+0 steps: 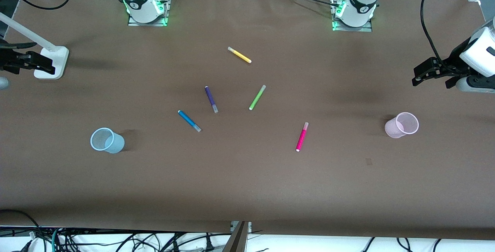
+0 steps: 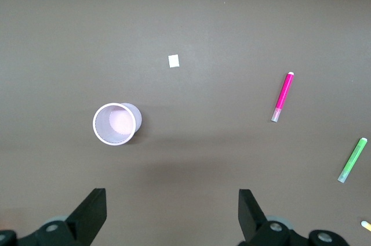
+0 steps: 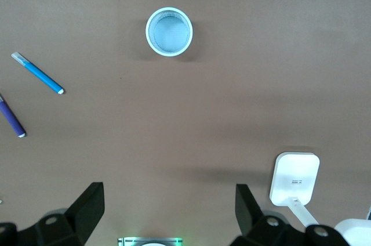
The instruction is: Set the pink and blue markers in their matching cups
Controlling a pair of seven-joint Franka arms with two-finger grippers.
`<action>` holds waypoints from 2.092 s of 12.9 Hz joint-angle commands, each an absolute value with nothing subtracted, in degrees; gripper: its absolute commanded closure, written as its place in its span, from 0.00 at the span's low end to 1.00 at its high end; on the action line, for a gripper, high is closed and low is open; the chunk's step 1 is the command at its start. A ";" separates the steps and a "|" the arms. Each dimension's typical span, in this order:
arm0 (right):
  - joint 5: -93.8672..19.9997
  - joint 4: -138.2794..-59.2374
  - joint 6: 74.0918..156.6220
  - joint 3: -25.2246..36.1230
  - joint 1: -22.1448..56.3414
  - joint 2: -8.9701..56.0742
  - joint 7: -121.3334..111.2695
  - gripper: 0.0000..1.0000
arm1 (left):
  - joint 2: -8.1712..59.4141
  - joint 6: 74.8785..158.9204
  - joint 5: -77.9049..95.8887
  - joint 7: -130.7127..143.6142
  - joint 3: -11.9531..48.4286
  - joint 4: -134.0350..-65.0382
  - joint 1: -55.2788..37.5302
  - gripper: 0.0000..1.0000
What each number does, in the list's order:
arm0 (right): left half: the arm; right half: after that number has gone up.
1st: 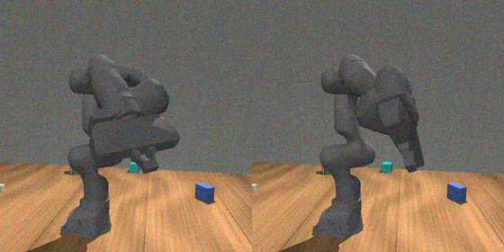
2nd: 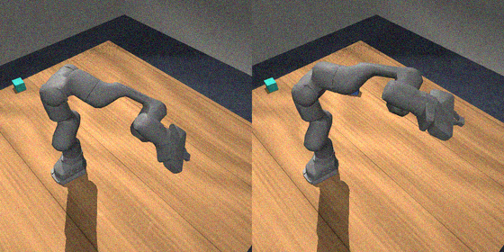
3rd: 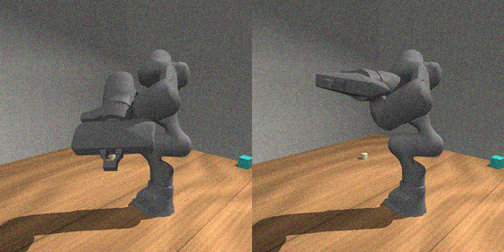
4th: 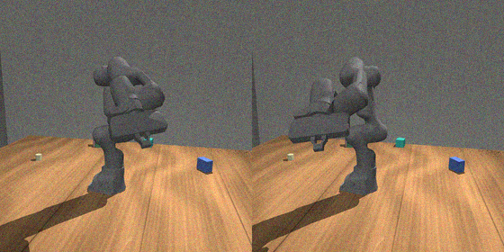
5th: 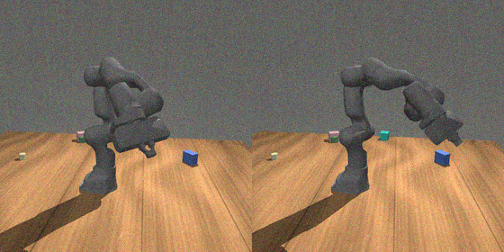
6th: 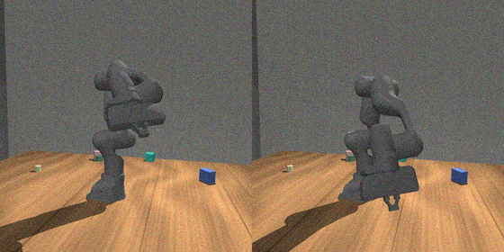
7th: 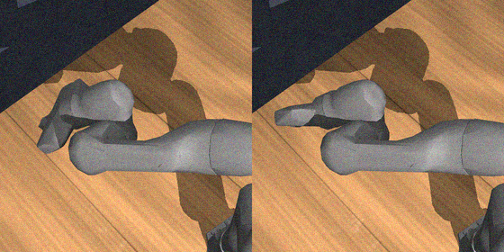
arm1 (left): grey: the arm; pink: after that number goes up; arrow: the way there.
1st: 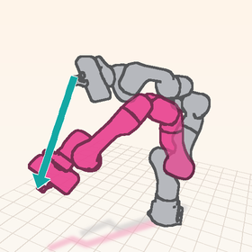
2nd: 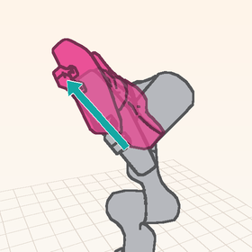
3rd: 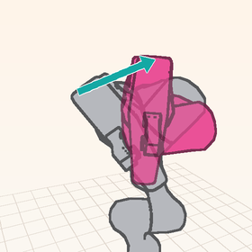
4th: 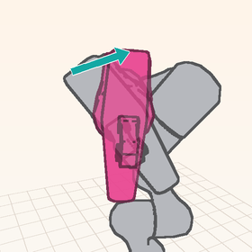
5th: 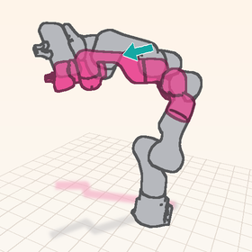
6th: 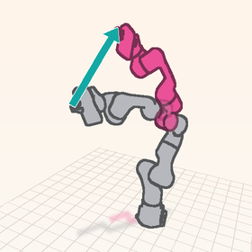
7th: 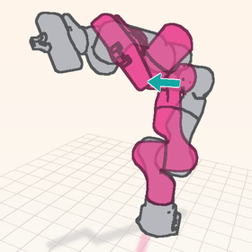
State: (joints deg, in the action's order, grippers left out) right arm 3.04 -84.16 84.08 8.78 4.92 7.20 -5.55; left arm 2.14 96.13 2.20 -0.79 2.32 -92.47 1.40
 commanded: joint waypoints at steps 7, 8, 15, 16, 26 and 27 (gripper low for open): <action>1.93 -82.79 83.85 8.79 4.92 7.82 -5.01 0.00 | 2.90 94.92 2.02 -1.58 2.11 -90.70 1.41 0.00; 1.76 -82.88 84.89 8.62 5.18 8.52 -5.01 0.00 | 2.90 94.92 2.02 -1.58 2.20 -90.70 1.41 0.00; -3.78 -82.97 87.10 8.53 8.96 16.51 -5.71 0.00 | 2.90 94.92 2.11 -1.23 2.20 -90.62 1.32 0.00; -3.78 -82.97 88.40 8.35 10.79 17.65 -5.80 0.00 | 3.07 94.92 2.11 -0.88 2.55 -90.70 1.14 0.00; -3.61 -87.43 107.81 8.17 24.06 27.94 -5.98 0.00 | 19.05 109.48 1.85 -1.76 11.07 -94.30 -1.23 0.00; -3.52 -89.19 110.45 8.17 25.04 28.56 -6.06 0.00 | 20.38 113.43 1.85 -1.76 11.77 -96.39 -1.23 0.00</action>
